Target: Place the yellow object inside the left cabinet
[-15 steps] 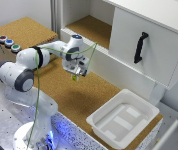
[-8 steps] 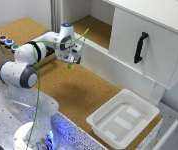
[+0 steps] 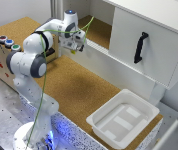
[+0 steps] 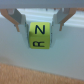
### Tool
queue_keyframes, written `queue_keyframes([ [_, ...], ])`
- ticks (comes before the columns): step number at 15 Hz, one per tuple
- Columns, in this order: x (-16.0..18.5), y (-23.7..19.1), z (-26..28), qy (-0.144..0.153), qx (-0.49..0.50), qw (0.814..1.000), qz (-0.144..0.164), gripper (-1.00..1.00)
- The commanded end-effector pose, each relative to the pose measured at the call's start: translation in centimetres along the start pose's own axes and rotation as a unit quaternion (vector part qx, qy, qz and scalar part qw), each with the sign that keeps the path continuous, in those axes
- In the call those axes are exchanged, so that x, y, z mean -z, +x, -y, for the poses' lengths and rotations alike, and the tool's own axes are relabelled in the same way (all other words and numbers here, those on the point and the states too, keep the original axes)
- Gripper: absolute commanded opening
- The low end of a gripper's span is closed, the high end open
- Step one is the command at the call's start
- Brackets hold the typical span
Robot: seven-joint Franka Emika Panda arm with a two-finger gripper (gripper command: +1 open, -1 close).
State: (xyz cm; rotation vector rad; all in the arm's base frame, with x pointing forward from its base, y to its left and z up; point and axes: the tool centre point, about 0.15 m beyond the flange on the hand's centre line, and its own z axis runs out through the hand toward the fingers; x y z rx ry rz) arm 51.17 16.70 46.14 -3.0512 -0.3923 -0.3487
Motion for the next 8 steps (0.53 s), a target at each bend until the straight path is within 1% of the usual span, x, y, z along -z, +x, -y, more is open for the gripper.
queue_keyframes([
  [1,1.3,10.7,-0.4,0.000,-0.035,0.995,0.089,-1.00],
  [4,0.0,13.7,-1.3,0.000,-0.054,0.994,0.098,-1.00],
  [6,-0.8,14.8,-1.7,0.000,-0.061,0.993,0.098,-1.00],
  [8,-1.6,16.0,-1.9,-0.003,-0.067,0.994,0.091,-1.00],
])
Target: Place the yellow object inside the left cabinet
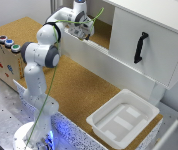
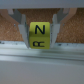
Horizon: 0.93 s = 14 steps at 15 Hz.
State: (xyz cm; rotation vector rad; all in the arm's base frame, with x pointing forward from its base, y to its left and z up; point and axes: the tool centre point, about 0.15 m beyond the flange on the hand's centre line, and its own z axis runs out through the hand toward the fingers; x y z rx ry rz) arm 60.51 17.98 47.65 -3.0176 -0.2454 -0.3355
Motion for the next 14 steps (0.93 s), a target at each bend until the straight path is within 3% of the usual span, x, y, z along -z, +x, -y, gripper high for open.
queue_keyframes([
  [1,-1.2,7.0,-0.1,-0.028,-0.024,0.995,0.087,-1.00],
  [5,-1.8,8.0,0.1,-0.042,-0.028,0.996,0.078,-1.00],
  [6,-1.7,7.4,0.2,-0.041,-0.030,0.996,0.068,1.00],
  [10,0.8,0.9,1.0,-0.042,0.005,0.999,0.005,1.00],
  [14,2.4,-7.7,0.1,-0.018,0.058,0.998,0.002,1.00],
])
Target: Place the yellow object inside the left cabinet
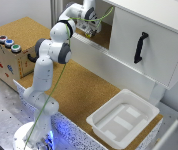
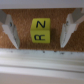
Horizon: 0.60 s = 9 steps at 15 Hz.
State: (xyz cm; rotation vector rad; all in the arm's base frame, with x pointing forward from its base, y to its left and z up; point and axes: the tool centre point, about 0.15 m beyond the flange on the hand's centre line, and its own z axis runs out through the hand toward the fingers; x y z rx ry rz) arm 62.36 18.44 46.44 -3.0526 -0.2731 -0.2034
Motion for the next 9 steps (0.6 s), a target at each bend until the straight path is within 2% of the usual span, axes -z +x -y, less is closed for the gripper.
queue_keyframes([
  [1,2.9,-12.6,-0.6,-0.003,0.060,0.998,-0.037,1.00],
  [3,1.7,-17.4,-1.7,0.012,0.067,0.998,-0.016,1.00],
  [6,-0.3,-23.6,-3.1,0.019,0.046,0.999,-0.005,1.00],
  [9,-3.1,-29.0,-4.1,0.025,0.034,0.998,0.035,1.00],
])
